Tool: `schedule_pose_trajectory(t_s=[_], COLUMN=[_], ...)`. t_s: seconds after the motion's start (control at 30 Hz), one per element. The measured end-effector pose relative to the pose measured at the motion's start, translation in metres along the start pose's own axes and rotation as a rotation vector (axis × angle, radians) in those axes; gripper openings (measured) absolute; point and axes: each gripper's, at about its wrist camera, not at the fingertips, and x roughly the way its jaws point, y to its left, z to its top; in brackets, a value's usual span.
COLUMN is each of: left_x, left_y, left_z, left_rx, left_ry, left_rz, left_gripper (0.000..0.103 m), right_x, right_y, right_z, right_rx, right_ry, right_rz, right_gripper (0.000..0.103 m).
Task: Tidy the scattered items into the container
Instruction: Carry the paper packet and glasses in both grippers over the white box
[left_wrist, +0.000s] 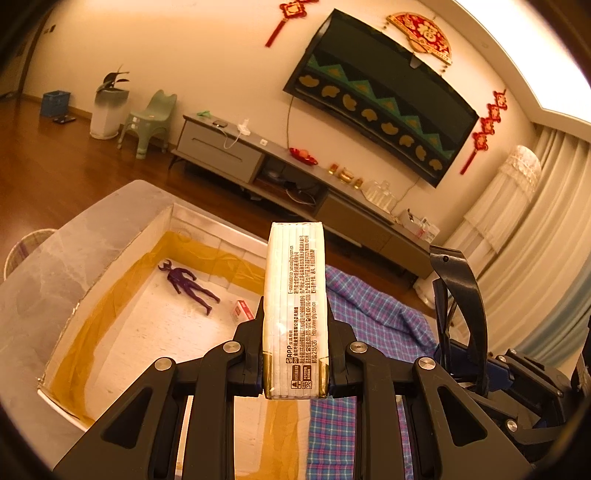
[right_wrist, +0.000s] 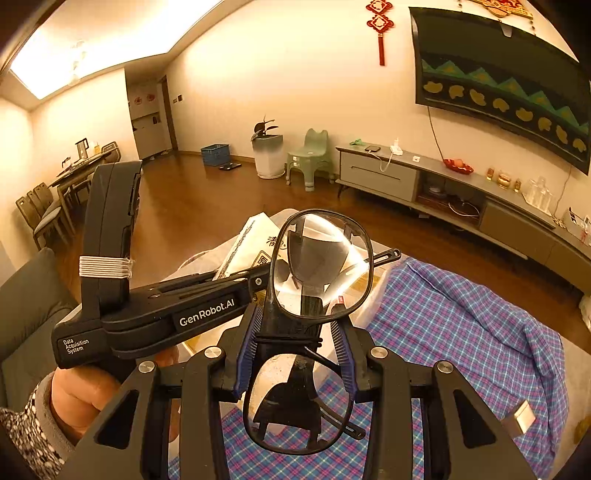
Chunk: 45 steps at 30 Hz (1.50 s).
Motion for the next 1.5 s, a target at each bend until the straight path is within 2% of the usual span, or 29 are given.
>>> schedule_pose_trajectory(t_s=[0.67,1.07,1.37,1.5], left_x=[0.006,0.038,0.069,0.076], left_y=[0.071,0.092,0.101,0.104], left_z=[0.018,0.012,0.011,0.012], left_rx=[-0.136,-0.128,-0.069,-0.071], left_ry=[-0.006,0.102,0.198,0.230], left_rz=[0.081,0.162,0.216,0.205], left_gripper=[0.023,0.023,0.024,0.024], right_x=[0.067,0.132,0.181,0.198], right_y=[-0.003,-0.019,-0.023,-0.021], right_z=[0.016,0.017,0.018,0.016], right_rx=[0.027,0.086,0.105,0.106], right_ry=[0.068,0.172,0.269,0.309], right_rz=[0.083,0.145,0.148,0.132], right_gripper=[0.040,0.040,0.040,0.040])
